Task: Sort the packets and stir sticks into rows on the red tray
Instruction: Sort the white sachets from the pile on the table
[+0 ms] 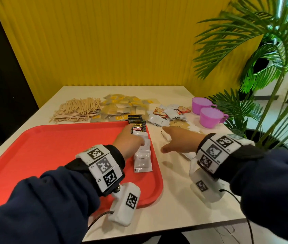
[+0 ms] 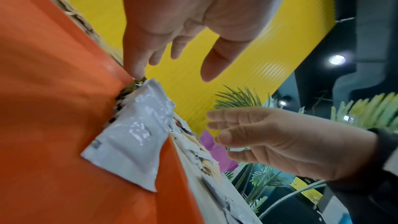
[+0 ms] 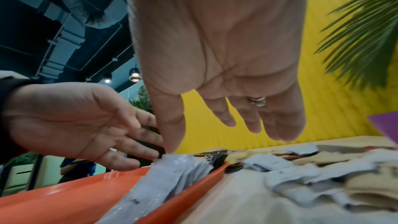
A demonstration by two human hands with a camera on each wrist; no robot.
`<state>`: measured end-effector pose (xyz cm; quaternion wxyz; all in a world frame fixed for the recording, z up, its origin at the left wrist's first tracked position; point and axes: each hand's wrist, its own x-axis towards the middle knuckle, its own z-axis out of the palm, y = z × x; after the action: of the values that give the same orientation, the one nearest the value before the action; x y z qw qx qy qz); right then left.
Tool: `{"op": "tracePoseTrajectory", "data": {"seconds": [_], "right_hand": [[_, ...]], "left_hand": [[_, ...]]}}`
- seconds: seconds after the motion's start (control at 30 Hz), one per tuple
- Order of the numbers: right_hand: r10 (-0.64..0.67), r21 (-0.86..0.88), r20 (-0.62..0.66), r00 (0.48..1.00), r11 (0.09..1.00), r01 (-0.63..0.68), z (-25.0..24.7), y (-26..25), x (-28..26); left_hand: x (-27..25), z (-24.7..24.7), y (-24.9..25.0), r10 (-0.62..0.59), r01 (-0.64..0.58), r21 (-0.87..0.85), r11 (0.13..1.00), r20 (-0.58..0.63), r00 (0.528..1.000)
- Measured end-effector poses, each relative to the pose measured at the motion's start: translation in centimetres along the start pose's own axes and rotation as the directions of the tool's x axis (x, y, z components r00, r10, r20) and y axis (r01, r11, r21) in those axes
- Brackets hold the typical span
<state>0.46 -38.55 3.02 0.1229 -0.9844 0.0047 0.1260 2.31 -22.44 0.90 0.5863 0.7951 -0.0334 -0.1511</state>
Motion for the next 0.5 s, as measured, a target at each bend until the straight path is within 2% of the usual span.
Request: {"op": "tracePoseTrajectory", "data": {"seconds": [0.1,0.2,0.4,0.5], "right_hand": [[0.087,0.005,0.005,0.996,0.996,-0.087,-0.8,2.8,-1.2],[0.179,-0.041,0.041,0.983,0.983,-0.178,-1.2,5.6,-2.7],[0.34,-0.107,0.11,0.934,0.938,-0.329,-0.9,10.2,-5.4],[0.361,-0.041,0.149,0.921,0.932,-0.359,-0.7,11.5,-6.5]], "left_hand": [[-0.8,1.0,1.2,0.096,-0.096,0.016,0.995,-0.034,0.995],[-1.6,2.8,2.1,0.137,-0.139,0.085,0.987,0.024,0.99],[-2.1,7.3,3.2,0.048,-0.114,0.223,0.968,0.282,0.958],[-1.6,9.4,3.4,-0.011,-0.116,0.347,0.931,0.343,0.939]]}}
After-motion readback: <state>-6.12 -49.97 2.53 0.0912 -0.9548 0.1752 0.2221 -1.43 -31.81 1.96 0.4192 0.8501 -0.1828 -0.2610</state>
